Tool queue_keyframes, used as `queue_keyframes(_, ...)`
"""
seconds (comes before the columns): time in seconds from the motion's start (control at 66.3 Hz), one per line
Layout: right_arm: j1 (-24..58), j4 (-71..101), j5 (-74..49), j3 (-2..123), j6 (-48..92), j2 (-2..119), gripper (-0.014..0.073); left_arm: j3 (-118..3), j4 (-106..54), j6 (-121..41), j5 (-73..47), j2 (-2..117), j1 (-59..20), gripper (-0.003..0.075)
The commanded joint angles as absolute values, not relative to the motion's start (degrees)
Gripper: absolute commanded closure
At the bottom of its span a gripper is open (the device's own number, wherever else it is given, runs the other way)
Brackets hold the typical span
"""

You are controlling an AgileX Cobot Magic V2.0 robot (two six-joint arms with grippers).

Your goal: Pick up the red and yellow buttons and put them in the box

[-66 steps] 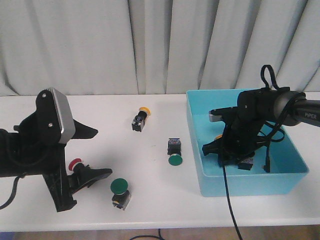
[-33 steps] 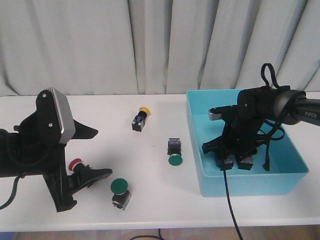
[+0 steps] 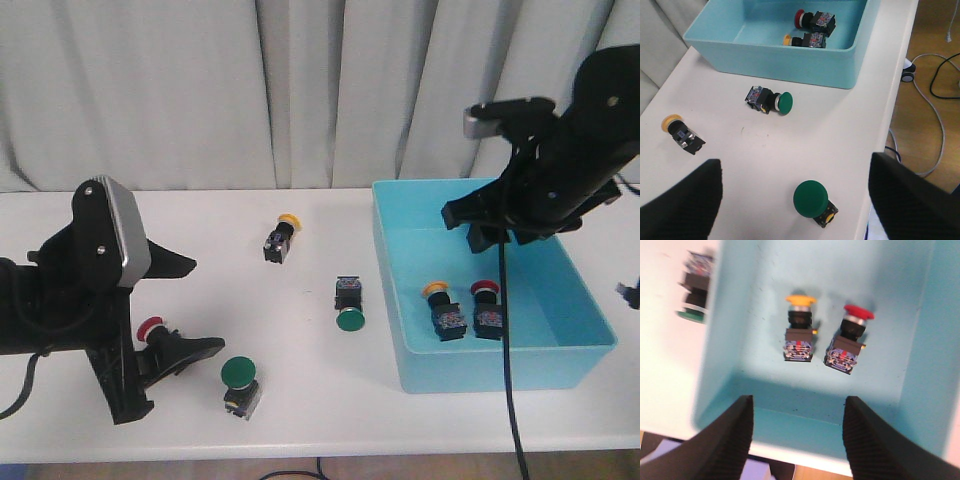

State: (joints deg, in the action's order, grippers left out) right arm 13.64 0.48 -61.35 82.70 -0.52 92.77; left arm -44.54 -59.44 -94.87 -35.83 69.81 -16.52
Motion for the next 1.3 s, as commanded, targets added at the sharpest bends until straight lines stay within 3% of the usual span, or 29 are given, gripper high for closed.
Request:
queue_keyframes(0.0, 15.8, 0.0, -61.1, 84.4, 0.0, 84.1, 0.0214, -45.9, -62.0, -94.3, -35.7, 68.7, -16.6, 0.0141)
queue_keyframes(0.196, 20.3, 0.0, -62.5, 82.2, 0.0, 74.2, 0.0214, -45.9, -62.0, -90.6, -35.6, 68.7, -16.6, 0.0141)
queue_keyframes(0.558, 20.2, 0.0, -40.1, 50.1, -0.5, 51.7, 0.0214, -45.9, -62.0, -74.5, -35.7, 68.7, -16.6, 0.0145)
queue_keyframes(0.799, 20.2, 0.0, -36.4, 43.8, -0.5, 45.7, 0.0214, -45.9, -62.2, -71.3, -35.6, 68.7, -16.6, 0.0164)
queue_keyframes(0.95, 20.2, 0.0, -36.7, 43.8, -0.5, 45.6, 0.0267, -45.9, -62.4, -66.8, -34.9, 68.7, -16.6, 0.0301)
queue_keyframes(1.222, 20.2, 0.0, -36.8, 43.8, -0.5, 45.6, 0.0477, -45.9, -62.4, -66.8, -35.1, 68.7, -16.6, 0.0713)
queue_keyframes(1.282, 20.2, 0.3, -36.8, 43.8, -0.5, 45.6, 0.0520, -45.9, -62.4, -66.8, -35.2, 68.7, -16.6, 0.0729)
